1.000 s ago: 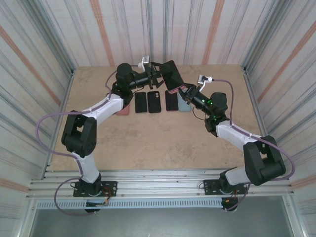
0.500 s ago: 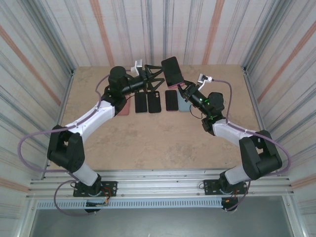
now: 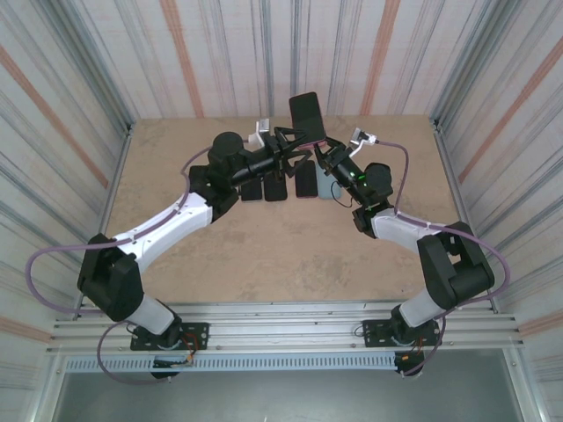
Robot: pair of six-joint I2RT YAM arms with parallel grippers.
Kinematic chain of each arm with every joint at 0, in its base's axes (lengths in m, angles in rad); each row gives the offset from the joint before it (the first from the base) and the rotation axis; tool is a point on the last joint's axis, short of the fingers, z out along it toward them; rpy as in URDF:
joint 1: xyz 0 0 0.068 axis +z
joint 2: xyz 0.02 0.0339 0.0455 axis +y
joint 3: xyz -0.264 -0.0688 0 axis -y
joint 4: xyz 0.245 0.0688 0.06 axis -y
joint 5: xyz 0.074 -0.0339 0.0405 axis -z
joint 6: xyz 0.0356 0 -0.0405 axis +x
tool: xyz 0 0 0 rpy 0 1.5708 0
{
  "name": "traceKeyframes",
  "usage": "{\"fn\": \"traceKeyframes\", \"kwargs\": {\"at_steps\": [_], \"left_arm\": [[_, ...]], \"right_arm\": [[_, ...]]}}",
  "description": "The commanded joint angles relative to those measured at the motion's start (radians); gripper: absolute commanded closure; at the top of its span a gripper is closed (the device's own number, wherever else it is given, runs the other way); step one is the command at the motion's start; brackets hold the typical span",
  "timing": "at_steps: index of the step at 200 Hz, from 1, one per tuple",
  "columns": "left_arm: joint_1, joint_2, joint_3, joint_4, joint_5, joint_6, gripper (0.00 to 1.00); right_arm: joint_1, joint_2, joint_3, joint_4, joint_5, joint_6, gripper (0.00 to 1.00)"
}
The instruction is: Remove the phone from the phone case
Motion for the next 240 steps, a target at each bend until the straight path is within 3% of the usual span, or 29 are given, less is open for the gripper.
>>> {"fn": "traceKeyframes", "kwargs": {"at_steps": [1, 97, 128, 157, 240], "left_arm": [[-0.012, -0.002, 0.023, 0.008, -0.056, -0.023, 0.37], [-0.027, 0.01, 0.023, -0.031, -0.161, -0.04, 0.46], [-0.03, -0.001, 0.018, -0.072, -0.219, -0.04, 0.53], [-0.056, -0.018, 0.01, -0.116, -0.32, -0.058, 0.58], [-0.072, 0.005, 0.056, -0.134, -0.421, -0.093, 0.65]], "right_arm": [[0.009, -0.006, 0.038, 0.107, 0.039, -0.001, 0.98], [0.024, -0.012, 0.045, 0.085, 0.047, -0.027, 0.99], [0.03, -0.013, 0.042, 0.079, 0.059, -0.038, 0.99], [0.049, -0.016, 0.033, 0.078, 0.095, -0.056, 0.99], [0.109, -0.011, 0.011, 0.094, 0.191, -0.113, 0.99]]}}
